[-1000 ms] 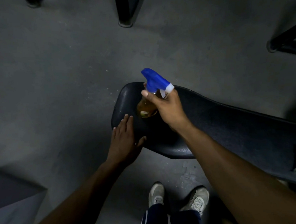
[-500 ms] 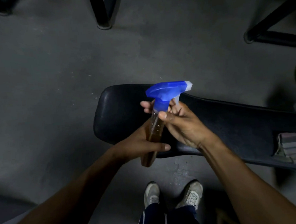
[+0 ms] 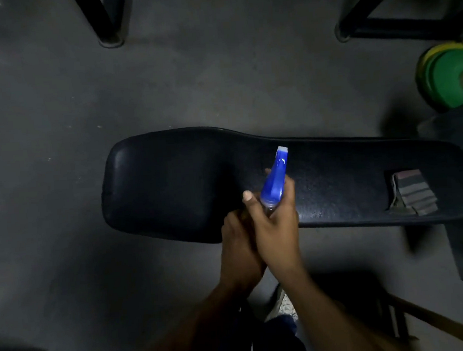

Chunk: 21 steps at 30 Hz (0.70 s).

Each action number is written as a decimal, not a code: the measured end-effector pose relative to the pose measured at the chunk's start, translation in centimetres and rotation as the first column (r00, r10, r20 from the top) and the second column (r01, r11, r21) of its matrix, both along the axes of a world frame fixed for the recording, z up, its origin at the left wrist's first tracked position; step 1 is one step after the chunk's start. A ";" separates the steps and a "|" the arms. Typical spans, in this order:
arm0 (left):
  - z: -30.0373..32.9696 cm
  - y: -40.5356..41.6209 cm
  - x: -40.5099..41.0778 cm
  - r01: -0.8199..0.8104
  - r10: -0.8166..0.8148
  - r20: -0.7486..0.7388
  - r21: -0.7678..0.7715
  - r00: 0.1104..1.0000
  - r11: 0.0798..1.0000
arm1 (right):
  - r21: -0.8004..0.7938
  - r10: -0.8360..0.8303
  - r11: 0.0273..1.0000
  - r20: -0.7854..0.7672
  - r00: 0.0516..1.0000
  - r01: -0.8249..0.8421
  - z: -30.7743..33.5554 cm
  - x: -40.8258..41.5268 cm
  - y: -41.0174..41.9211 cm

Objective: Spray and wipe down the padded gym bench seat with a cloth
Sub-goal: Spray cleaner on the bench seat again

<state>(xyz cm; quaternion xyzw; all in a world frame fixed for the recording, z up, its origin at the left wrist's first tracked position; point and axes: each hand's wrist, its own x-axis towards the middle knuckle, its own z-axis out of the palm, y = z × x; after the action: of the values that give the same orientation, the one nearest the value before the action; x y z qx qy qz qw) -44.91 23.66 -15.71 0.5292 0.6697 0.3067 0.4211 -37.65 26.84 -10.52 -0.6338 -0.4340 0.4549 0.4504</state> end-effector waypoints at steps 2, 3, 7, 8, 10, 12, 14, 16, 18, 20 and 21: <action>-0.7 -0.6 0.3 0.078 -0.077 0.021 -0.038 0.997 0.996 | -0.007 -0.022 1.000 -0.018 1.000 0.022 -0.7 0.9 0.0; -1.1 -1.0 0.3 0.139 -0.139 0.008 -0.052 0.990 0.989 | -0.017 -0.034 0.999 -0.026 0.999 0.034 -1.1 1.5 0.0; -2.6 -2.2 -1.3 0.357 -0.362 -0.238 -0.068 0.901 0.932 | -0.032 0.008 0.999 0.005 1.000 -0.008 -2.8 4.9 -0.1; -3.0 -2.2 -2.1 0.371 -0.384 -0.285 -0.102 0.878 0.923 | -0.051 0.029 0.998 0.019 0.999 -0.028 -3.2 5.7 -0.5; -3.9 -2.0 -3.6 0.337 -0.370 -0.390 -0.152 0.843 0.929 | -0.122 0.085 0.989 0.049 0.995 -0.079 -4.1 7.4 -1.6; -4.4 -1.6 -5.3 0.270 -0.334 -0.478 -0.200 0.813 0.942 | -0.220 0.176 0.964 0.103 0.979 -0.150 -4.9 9.0 -3.1; -4.9 -1.2 -7.1 0.202 -0.297 -0.538 -0.230 0.789 0.952 | -0.313 0.260 0.928 0.154 0.953 -0.202 -5.7 10.4 -4.7; -5.3 -0.8 -8.7 0.160 -0.274 -0.579 -0.242 0.768 0.957 | -0.383 0.307 0.898 0.199 0.931 -0.214 -6.8 11.7 -6.2; -5.5 -0.6 -9.6 0.153 -0.276 -0.598 -0.248 0.752 0.956 | -0.443 0.336 0.870 0.214 0.917 -0.216 -7.8 12.8 -7.3; -5.6 -0.7 -9.9 0.168 -0.291 -0.605 -0.252 0.742 0.953 | -0.476 0.343 0.857 0.240 0.908 -0.198 -8.7 13.7 -7.9; -5.7 -0.8 -9.8 0.174 -0.297 -0.606 -0.255 0.738 0.951 | -0.480 0.334 0.858 0.247 0.910 -0.185 -9.0 14.0 -8.1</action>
<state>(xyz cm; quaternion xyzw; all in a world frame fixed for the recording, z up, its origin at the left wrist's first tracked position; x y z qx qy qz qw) -54.75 22.81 -21.46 0.6417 0.7248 -0.0091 0.2507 -23.62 18.76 -19.54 -0.7201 -0.4679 0.4899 0.1499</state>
